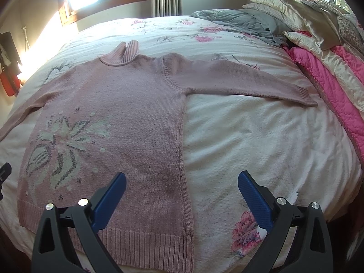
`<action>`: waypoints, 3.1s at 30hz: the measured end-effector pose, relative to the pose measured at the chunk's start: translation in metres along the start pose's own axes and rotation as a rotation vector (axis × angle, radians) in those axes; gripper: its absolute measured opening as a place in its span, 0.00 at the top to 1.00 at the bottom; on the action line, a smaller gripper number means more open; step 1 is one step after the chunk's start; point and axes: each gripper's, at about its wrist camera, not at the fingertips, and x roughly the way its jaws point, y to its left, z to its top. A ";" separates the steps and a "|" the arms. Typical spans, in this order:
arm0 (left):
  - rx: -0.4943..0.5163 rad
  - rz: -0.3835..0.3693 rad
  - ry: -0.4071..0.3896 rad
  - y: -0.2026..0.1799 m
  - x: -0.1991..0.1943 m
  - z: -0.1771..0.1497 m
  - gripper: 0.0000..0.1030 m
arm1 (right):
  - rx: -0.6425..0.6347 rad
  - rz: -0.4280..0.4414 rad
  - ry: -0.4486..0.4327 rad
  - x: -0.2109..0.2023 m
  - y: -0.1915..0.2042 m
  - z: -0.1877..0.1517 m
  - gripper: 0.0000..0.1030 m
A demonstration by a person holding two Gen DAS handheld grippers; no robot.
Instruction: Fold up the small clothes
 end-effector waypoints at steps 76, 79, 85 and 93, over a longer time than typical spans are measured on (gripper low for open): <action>0.004 -0.266 0.144 -0.187 0.184 0.162 0.03 | 0.281 0.241 -0.060 0.200 -0.249 0.175 0.88; -0.006 -0.313 0.152 -0.192 0.180 0.164 0.03 | 0.214 0.301 -0.053 0.202 -0.208 0.172 0.88; -0.005 -0.430 0.181 -0.216 0.173 0.169 0.03 | 0.047 0.265 -0.003 0.212 -0.149 0.151 0.79; 0.060 -0.578 0.235 -0.279 0.171 0.168 0.03 | -0.042 0.347 -0.003 0.174 -0.145 0.104 0.64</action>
